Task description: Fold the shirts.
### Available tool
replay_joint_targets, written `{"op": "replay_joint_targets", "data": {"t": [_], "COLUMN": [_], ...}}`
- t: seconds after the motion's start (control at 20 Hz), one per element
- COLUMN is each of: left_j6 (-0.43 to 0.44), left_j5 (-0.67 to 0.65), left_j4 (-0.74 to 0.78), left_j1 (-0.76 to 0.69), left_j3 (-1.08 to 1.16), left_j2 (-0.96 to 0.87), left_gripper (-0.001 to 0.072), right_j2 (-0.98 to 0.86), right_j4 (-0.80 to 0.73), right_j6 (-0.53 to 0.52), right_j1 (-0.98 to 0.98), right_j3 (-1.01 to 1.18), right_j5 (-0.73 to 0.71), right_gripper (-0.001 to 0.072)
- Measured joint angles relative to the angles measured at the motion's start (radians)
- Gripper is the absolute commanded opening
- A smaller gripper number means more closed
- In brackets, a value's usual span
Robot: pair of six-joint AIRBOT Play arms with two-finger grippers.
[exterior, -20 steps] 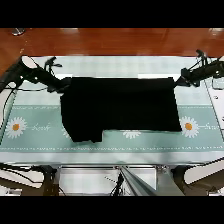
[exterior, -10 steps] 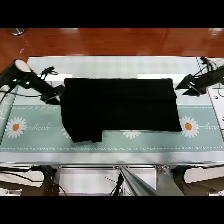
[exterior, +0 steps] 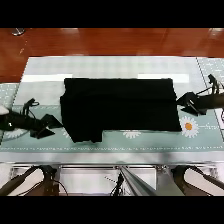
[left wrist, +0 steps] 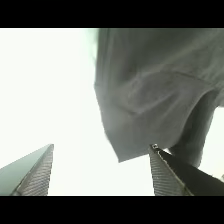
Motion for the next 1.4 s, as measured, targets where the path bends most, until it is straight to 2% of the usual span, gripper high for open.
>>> {"op": "replay_joint_targets", "data": {"t": [0.2,0.45,0.5,0.55,0.6,0.95,1.15,1.4], "left_j6": [0.021,0.094,0.108,0.124,0.140,0.207,0.216,0.219], "left_j5": [0.153,0.348,0.380,0.409,0.444,0.399,0.368,0.358], "left_j4": [-0.168,-0.365,-0.389,-0.399,-0.375,-0.362,-0.367,-0.372], "left_j1": [-0.012,-0.154,-0.186,-0.211,-0.226,-0.212,-0.207,-0.206], "left_j3": [-0.205,-0.309,-0.315,-0.322,-0.328,-0.320,-0.305,-0.299], "left_j2": [0.123,0.146,0.144,0.142,0.138,0.134,0.134,0.134], "left_gripper": [0.0701,0.0692,0.0557,0.0238,0.0022,0.0024,0.0025,0.0025], "right_j2": [0.042,0.055,0.056,0.057,0.057,0.074,0.067,0.006], "right_j4": [0.084,0.145,0.146,0.144,0.132,-0.226,-0.276,-0.216], "right_j6": [-0.031,-0.044,-0.044,-0.042,-0.031,0.098,0.123,0.100], "right_j1": [-0.001,-0.011,-0.028,-0.057,-0.090,-0.256,-0.271,-0.232], "right_j3": [-0.071,-0.093,-0.095,-0.095,-0.096,-0.148,-0.190,-0.204], "right_j5": [-0.025,-0.021,-0.020,-0.017,-0.014,0.117,0.130,0.117], "right_gripper": [0.0621,0.0621,0.0622,0.0621,0.0621,0.0622,0.0622,0.0622]}}
